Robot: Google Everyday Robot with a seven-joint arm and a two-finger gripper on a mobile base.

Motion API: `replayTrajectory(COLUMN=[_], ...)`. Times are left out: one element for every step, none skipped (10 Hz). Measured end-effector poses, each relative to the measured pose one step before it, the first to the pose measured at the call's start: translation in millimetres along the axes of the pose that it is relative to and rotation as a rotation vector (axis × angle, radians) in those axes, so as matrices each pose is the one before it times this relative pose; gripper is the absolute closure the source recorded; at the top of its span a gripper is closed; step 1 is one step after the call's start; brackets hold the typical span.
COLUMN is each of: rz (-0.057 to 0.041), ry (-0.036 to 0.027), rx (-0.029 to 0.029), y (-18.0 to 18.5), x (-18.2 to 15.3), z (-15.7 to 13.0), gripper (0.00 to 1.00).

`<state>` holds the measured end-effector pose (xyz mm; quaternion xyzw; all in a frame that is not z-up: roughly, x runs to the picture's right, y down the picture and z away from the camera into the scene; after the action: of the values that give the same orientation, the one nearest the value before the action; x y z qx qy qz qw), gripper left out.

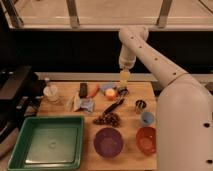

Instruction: Place sponge in paper cup

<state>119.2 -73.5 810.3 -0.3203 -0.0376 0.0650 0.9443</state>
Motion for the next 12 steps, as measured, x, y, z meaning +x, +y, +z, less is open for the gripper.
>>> replayTrajectory(rz=[0.00003, 0.00002, 0.00107, -0.01111, -0.02102, -0.06594, -0.05921, -0.05509, -0.0403, -0.03081, -0.03342, -0.0341], ry=[-0.00004, 0.00002, -0.00111, -0.02161, -0.03607, -0.03329, 0.00029, 0.01155, 0.0044, 0.01873, 0.02559, 0.0405], rx=[0.00003, -0.00006, 0.00273, 0.00666, -0.00052, -0.00411, 0.01215, 0.01363, 0.01936, 0.02948, 0.04166, 0.04827], y=[-0.01, 0.0, -0.87, -4.01, -5.43, -4.21, -4.47, -5.07, -5.62, -5.8, -4.19, -3.75], x=[0.01, 0.0, 0.08, -1.49, -1.75, -4.02, -11.25, -8.08, -3.07, 4.46, -2.12, -3.18], z=[-0.02, 0.04, -0.62, -1.12, 1.4, 7.18, 5.98, 7.9, 3.98, 5.43, 7.71, 6.83], gripper=[0.2, 0.2, 0.2, 0.2, 0.2, 0.2, 0.2, 0.2, 0.2, 0.2, 0.2, 0.2])
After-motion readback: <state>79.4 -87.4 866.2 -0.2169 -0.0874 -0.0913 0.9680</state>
